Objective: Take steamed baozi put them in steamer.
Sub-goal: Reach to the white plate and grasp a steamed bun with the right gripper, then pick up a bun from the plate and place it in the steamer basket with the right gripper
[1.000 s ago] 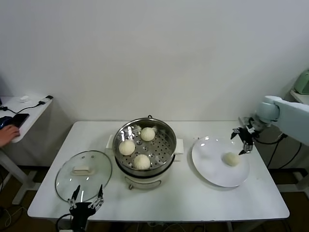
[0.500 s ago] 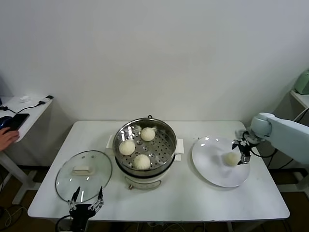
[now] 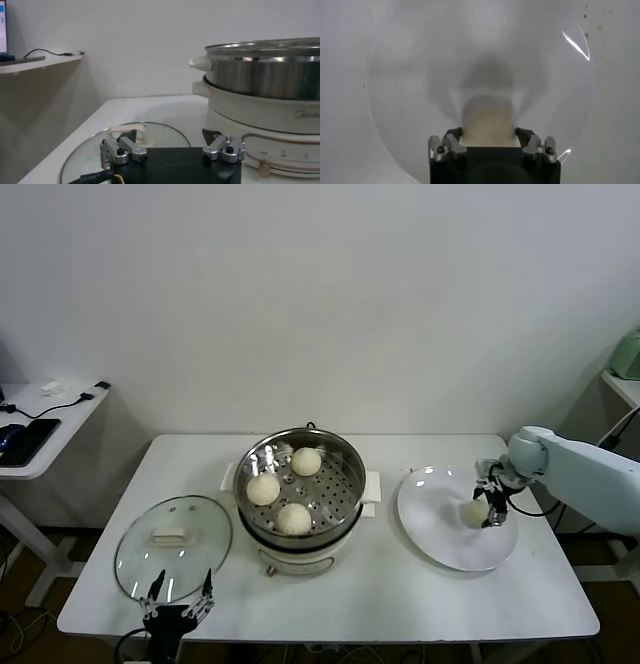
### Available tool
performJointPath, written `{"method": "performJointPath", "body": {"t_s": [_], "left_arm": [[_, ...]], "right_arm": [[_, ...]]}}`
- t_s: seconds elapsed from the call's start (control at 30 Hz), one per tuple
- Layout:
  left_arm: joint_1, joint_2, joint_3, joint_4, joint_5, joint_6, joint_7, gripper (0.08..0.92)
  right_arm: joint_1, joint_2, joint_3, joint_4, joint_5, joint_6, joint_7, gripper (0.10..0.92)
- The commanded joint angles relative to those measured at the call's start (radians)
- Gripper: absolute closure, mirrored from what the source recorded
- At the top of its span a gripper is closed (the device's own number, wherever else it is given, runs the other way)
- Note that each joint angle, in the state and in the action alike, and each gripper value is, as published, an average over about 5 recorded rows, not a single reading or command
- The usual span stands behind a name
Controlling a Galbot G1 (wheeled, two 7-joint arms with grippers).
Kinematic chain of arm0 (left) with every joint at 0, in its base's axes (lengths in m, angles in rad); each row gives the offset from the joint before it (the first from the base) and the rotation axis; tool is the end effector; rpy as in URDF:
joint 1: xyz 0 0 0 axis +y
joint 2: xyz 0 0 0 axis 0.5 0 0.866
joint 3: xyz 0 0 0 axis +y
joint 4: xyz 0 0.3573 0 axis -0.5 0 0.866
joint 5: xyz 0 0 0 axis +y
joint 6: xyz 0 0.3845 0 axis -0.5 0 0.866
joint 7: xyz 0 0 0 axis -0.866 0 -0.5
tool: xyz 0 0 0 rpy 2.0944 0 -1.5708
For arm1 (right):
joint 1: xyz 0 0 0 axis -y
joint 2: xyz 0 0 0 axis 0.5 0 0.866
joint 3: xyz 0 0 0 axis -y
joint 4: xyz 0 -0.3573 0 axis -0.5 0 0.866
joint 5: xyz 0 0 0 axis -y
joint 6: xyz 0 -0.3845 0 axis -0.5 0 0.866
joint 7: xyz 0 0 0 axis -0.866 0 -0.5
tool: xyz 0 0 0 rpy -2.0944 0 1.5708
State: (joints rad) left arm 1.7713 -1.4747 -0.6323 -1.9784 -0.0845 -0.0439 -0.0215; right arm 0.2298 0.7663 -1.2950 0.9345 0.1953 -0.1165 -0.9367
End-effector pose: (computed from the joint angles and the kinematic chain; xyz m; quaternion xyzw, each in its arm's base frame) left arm 0.1302 0.0578 -0.3825 0.0366 -0.9902 -0.0299 0.1316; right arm 0.5736 -0.2141 -0.2528 0.4649 -0.5415 0.5249 0.4638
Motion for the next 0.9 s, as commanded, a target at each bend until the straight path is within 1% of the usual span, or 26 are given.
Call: {"method": "performJointPath", "body": {"t_s": [0.03,0.2,0.37,0.5,0.63,0.77,0.9], "left_arm": [[0.001,-0.001,0.003,-0.005,0.0,0.001,0.0,0.177],[0.004,-0.002,0.003,-0.013,0.0,0.003,0.0,0.177],[0.007,-0.002,0.003,-0.022,0.0,0.003,-0.001,0.177],[0.007,-0.002,0.005,-0.028,0.0,0.003,-0.002,0.177],[0.003,-0.003,0.01,-0.034,0.0,0.004,-0.002,0.177],[-0.003,-0.003,0.015,-0.041,-0.003,0.006,-0.001,0.177],[-0.012,-0.003,0.017,-0.045,-0.006,0.009,0.001,0.177]], "right_arm": [[0.042,-0.001,-0.034,0.019,0.02,-0.009,-0.02,0.374],[0.157,-0.017,-0.129,0.069,0.108,-0.017,-0.03,0.455],[0.388,-0.015,-0.324,0.167,0.237,-0.018,-0.033,0.517],[0.631,0.017,-0.513,0.305,0.382,-0.035,-0.028,0.524],[0.848,0.09,-0.62,0.465,0.576,-0.074,-0.002,0.525],[0.952,0.178,-0.616,0.591,0.746,-0.132,0.043,0.525],[0.949,0.28,-0.554,0.628,0.821,-0.183,0.092,0.525]]}}
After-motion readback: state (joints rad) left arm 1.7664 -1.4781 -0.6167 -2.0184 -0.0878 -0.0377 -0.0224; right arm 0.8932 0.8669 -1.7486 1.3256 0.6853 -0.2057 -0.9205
